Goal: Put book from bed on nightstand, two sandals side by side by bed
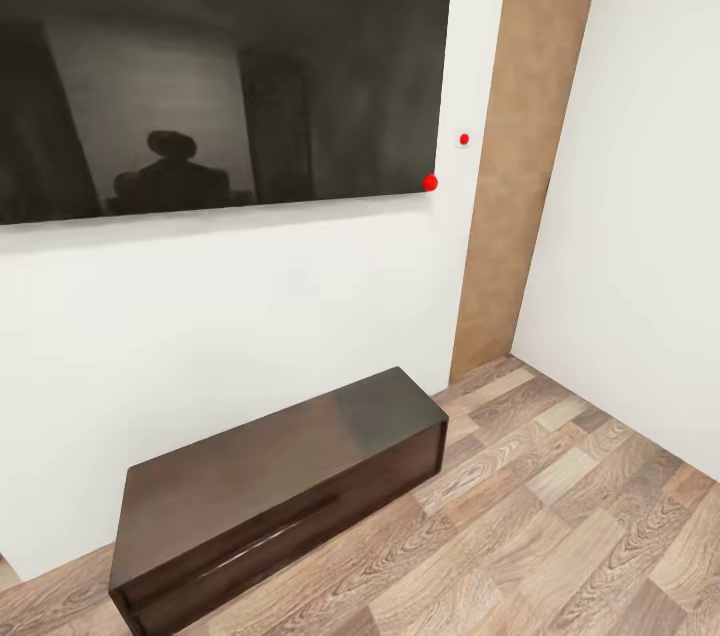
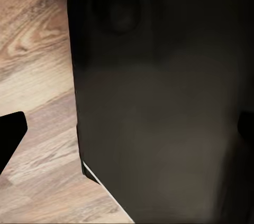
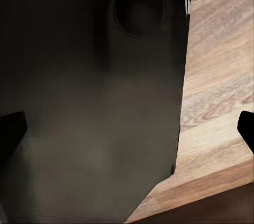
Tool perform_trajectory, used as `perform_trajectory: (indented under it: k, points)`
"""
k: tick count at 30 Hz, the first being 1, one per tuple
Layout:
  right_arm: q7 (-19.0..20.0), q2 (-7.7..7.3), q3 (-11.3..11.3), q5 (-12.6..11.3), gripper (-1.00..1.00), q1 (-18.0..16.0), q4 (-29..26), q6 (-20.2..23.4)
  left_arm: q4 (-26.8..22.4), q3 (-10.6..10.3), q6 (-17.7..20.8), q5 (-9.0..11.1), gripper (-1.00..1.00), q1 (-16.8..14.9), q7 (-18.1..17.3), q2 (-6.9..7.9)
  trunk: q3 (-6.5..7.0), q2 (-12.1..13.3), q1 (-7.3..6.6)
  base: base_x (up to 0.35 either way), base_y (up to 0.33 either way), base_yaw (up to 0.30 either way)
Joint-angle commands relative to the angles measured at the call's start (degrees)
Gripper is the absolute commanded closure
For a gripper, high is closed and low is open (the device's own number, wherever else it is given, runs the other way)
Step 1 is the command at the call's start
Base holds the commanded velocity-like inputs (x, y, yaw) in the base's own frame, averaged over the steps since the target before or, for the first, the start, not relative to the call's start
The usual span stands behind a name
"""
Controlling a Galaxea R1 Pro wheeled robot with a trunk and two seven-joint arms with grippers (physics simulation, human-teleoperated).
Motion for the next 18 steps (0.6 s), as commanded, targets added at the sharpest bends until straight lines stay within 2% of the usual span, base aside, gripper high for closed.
perform_trajectory:
  k: [1,9,18]
  points:
    - [0.33,-0.32,-0.33,0.03,-1.00,0.33,-0.26,0.33,-0.33,0.09,0.33,0.00,-1.00,-0.09,-0.26,-0.33,-0.03,-0.02,0.00,0.000,0.000,0.000]
    - [0.78,-0.28,-0.53,0.08,-1.00,0.87,-0.32,0.62,-1.47,0.18,0.36,0.03,-1.00,-0.09,-0.26,-0.29,-0.03,-0.02,0.00,0.000,0.000,0.000]
    - [0.51,-0.38,-0.68,-0.02,-1.00,0.79,-2.46,-0.09,-4.37,0.51,0.19,2.64,-1.00,-0.15,-0.36,0.19,-0.03,-0.02,0.00,0.000,0.000,0.000]
